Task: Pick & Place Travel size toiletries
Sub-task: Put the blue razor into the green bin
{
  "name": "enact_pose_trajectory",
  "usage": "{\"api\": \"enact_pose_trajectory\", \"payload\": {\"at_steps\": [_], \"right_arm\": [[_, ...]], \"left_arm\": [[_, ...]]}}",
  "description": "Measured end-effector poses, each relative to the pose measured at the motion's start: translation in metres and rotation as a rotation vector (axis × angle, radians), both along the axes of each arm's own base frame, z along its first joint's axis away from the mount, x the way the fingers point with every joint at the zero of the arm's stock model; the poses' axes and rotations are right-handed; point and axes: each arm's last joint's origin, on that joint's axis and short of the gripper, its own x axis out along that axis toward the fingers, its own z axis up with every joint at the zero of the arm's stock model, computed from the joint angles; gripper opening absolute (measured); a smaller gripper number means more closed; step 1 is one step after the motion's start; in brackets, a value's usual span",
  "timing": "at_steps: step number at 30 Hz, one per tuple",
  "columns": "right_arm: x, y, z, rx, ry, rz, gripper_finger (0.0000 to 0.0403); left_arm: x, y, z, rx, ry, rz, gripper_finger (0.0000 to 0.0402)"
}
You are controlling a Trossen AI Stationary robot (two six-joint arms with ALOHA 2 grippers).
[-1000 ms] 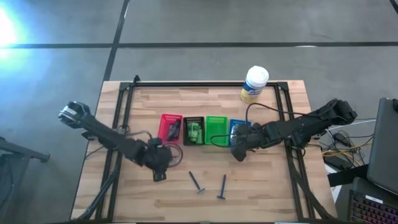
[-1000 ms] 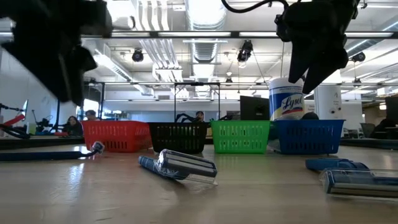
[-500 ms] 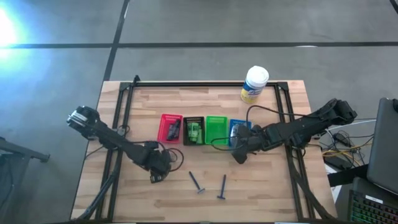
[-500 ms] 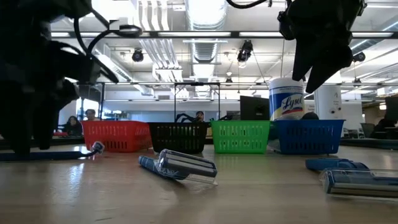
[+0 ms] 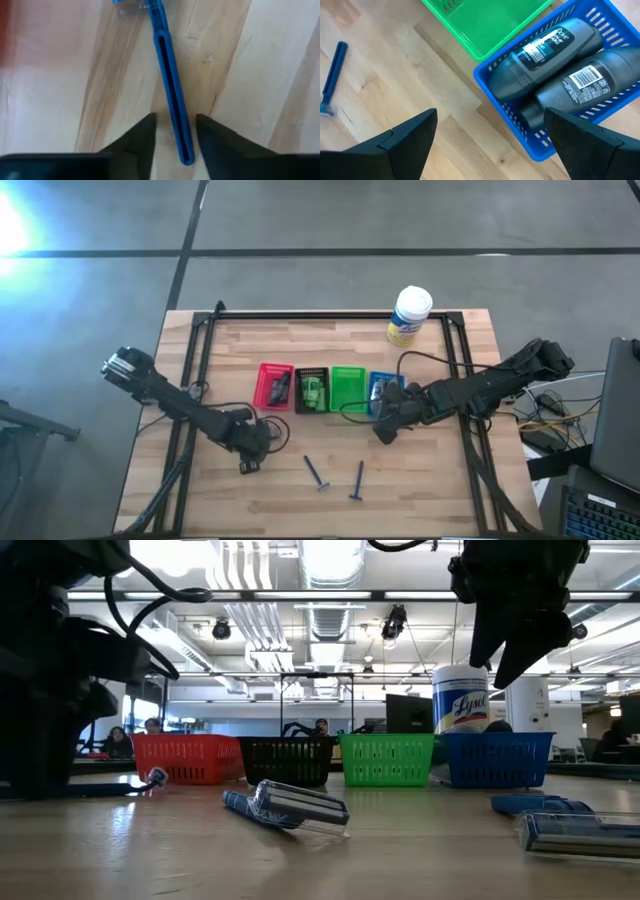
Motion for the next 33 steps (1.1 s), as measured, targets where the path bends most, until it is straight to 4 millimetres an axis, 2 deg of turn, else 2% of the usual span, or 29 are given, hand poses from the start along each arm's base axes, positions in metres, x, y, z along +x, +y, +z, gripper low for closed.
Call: {"api": "enact_pose_trajectory", "payload": {"at_steps": [6,8,11,15,19,25,30,33], "right_arm": [[0.000,0.000,0.000,-0.001,-0.003,0.000,0.0363],[0.001,0.000,0.000,-0.001,-0.007,0.001,0.0363],[0.003,0.001,0.003,0.004,-0.025,0.004,0.0362],[0.008,0.004,0.012,0.022,-0.078,0.046,0.0352],[0.015,0.012,0.025,0.019,-0.159,0.127,0.0338],[0.027,0.019,0.046,0.009,-0.303,0.213,0.0321],[0.042,0.018,0.065,0.017,-0.496,0.226,0.0316],[0.049,0.015,0.072,0.021,-0.588,0.205,0.0322]], "left_arm": [[0.002,0.000,0.000,0.035,-0.041,-0.012,0.0039],[0.004,-0.001,0.001,0.037,-0.065,-0.009,0.0021],[0.007,-0.002,0.004,0.030,-0.081,-0.007,0.0021],[0.012,-0.005,0.024,-0.030,-0.136,-0.005,0.0021],[0.018,-0.006,0.073,-0.122,-0.349,0.023,0.0021],[0.026,0.014,0.123,-0.199,-0.729,0.177,0.0021],[0.044,0.032,0.142,-0.221,-0.982,0.207,0.0021],[0.053,0.038,0.147,-0.216,-1.063,0.209,0.0021]]}}
